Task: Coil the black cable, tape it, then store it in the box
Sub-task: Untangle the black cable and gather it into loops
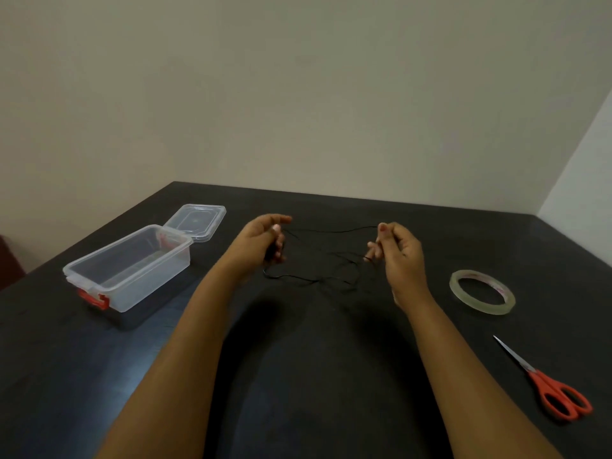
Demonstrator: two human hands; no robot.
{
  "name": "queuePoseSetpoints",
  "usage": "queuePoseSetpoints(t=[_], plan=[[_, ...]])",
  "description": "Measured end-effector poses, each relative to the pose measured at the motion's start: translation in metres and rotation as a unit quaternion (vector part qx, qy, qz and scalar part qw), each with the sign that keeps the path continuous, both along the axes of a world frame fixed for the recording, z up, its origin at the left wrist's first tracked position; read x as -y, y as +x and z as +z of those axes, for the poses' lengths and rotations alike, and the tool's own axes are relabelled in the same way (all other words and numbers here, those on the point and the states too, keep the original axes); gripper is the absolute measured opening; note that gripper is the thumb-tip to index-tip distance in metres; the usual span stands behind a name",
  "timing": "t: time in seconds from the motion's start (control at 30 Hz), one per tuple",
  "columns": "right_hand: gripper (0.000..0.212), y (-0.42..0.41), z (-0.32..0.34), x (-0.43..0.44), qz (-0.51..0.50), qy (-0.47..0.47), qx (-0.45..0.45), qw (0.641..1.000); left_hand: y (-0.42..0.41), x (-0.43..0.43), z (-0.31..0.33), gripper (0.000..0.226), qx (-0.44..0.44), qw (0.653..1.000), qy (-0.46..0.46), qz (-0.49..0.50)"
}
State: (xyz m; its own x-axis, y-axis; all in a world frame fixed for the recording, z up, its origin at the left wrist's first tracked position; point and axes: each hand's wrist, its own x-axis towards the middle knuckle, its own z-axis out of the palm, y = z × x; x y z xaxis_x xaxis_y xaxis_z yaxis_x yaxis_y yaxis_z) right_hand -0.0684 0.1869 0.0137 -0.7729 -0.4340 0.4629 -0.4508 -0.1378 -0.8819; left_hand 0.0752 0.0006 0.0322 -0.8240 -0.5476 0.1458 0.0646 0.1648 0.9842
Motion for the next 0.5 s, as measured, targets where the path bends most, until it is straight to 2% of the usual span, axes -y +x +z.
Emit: queuePoseSetpoints(t=[0.03,0.1,0.13,0.17,0.23,0.3,0.33,0.4,0.5], plan=[[0.025,-0.001,0.002,-0.002,0.008,-0.016,0.022,1.000,-0.001,0.001,-0.001,0.030,0.058,0.992,-0.113,0.011],[0.014,0.000,0.006,-0.006,0.051,-0.036,0.075,0.995,-0.005,0.004,-0.005,0.028,0.145,0.936,-0.318,0.024],[0.012,0.000,0.009,-0.007,0.086,-0.032,0.114,0.989,-0.006,0.005,-0.007,0.027,0.162,0.910,-0.379,0.034],[0.018,-0.001,0.010,-0.009,0.122,-0.002,0.144,0.982,-0.006,0.006,-0.008,0.025,0.160,0.896,-0.411,0.053],[0.029,-0.003,0.012,-0.012,0.182,0.157,0.138,0.961,-0.004,0.009,-0.011,0.020,0.125,0.881,-0.441,0.117],[0.021,0.001,0.011,-0.012,0.205,0.333,0.070,0.918,-0.003,0.013,-0.014,0.018,0.101,0.863,-0.457,0.189],[0.016,0.003,0.011,-0.012,0.201,0.375,0.046,0.904,-0.003,0.014,-0.016,0.018,0.091,0.860,-0.453,0.218],[0.027,0.002,0.010,-0.013,0.187,0.380,0.037,0.905,-0.002,0.018,-0.021,0.018,0.074,0.868,-0.412,0.267],[0.034,-0.007,0.014,-0.023,0.131,0.350,0.025,0.927,-0.002,0.023,-0.028,0.021,0.074,0.887,-0.327,0.318]])
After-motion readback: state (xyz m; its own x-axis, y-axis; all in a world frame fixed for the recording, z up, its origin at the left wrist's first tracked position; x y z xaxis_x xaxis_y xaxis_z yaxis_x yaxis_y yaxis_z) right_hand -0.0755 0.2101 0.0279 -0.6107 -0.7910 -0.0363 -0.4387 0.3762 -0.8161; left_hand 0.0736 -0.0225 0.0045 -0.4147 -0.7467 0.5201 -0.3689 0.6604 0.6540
